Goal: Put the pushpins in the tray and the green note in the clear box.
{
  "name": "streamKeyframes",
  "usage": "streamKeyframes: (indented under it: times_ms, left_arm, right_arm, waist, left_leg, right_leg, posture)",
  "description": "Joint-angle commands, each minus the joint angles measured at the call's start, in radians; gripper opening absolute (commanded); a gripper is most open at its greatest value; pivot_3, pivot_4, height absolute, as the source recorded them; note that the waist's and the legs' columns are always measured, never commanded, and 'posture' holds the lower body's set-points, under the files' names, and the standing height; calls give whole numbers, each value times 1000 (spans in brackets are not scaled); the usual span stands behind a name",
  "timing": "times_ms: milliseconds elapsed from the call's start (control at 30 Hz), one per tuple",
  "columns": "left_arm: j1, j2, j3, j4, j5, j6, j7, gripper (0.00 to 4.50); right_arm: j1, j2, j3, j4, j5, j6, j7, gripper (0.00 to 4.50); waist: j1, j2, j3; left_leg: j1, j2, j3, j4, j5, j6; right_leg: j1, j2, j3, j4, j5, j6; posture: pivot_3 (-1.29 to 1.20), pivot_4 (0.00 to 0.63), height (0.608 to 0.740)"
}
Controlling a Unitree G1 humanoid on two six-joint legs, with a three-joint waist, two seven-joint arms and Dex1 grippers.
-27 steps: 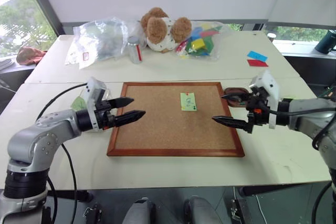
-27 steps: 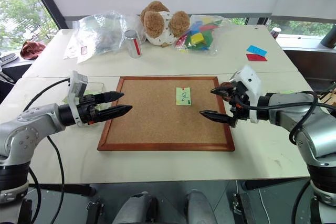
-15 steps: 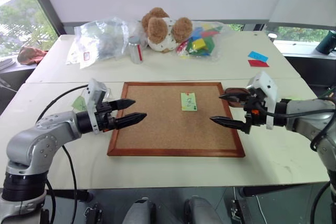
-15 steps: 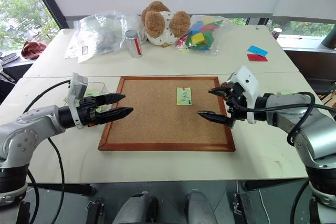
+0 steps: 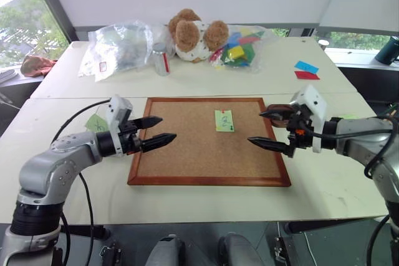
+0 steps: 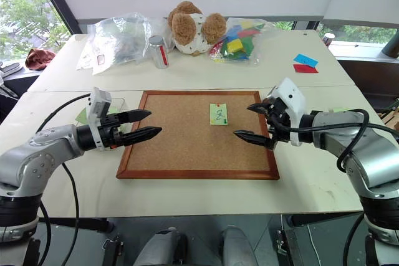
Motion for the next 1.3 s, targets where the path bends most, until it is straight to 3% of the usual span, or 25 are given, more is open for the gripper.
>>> streamKeyframes:
  times_ms: [33,233,267,333,533,733,1000,1167,1300]
  left_arm:
    - [-23,-13,-6,7,38,-51,7,4424]
    - [-22,-42,-73,42,138,-133,4,4424]
    - [-23,-52,-84,53,152,-146,3,4192]
    - [-7,-85,-150,60,210,-196,6,3534]
    - [19,-172,-231,138,312,-284,29,529]
    - [25,-233,-259,246,404,-371,66,529]
    - [47,-256,-259,260,431,-382,77,529]
    - [56,-252,-248,251,432,-378,85,472]
    - [66,-248,-242,238,430,-374,92,472]
  right_arm:
    - [-27,8,4,-4,-14,-25,-8,4225]
    - [-57,35,20,22,-37,-29,-48,4225]
    - [-64,40,28,28,-46,-31,-54,4225]
    - [-85,74,49,50,-63,-27,-86,4225]
    - [-185,188,138,172,-140,13,-192,4225]
    - [-307,355,204,394,-253,21,-329,4225]
    - [-426,502,249,706,-360,-113,-359,4225]
    - [-458,545,255,800,-398,-174,-343,1871]
    - [-478,567,256,855,-422,-210,-332,1871]
  waist:
    - [0,0,0]
    - [0,0,0]
    - [0,0,0]
    - [0,0,0]
    - [-3,0,0]
    - [-3,0,0]
    - [-3,0,0]
    - [-6,0,0]
    - [-8,1,-1]
  left_leg:
    - [0,0,0,0,0,0]
    - [0,0,0,0,0,0]
    - [0,0,0,0,0,0]
    - [0,0,0,0,0,0]
    - [0,0,0,0,3,-6]
    - [0,0,0,0,4,-7]
    - [0,0,1,0,4,-7]
    - [0,0,0,0,4,-7]
    - [1,0,1,0,4,-8]
  right_leg:
    - [0,0,0,0,0,0]
    - [0,0,0,0,0,0]
    - [0,0,0,0,0,0]
    - [0,0,0,0,0,0]
    - [0,0,0,1,0,0]
    - [-1,1,0,1,0,0]
    - [-1,1,0,1,0,0]
    - [-1,1,0,2,0,0]
    - [-1,1,0,2,0,0]
  posture:
    - [0,150,740]
    - [0,150,740]
    - [0,150,740]
    - [0,150,740]
    - [0,150,740]
    - [0,150,740]
    - [0,150,740]
    - [0,150,740]
    - [0,150,740]
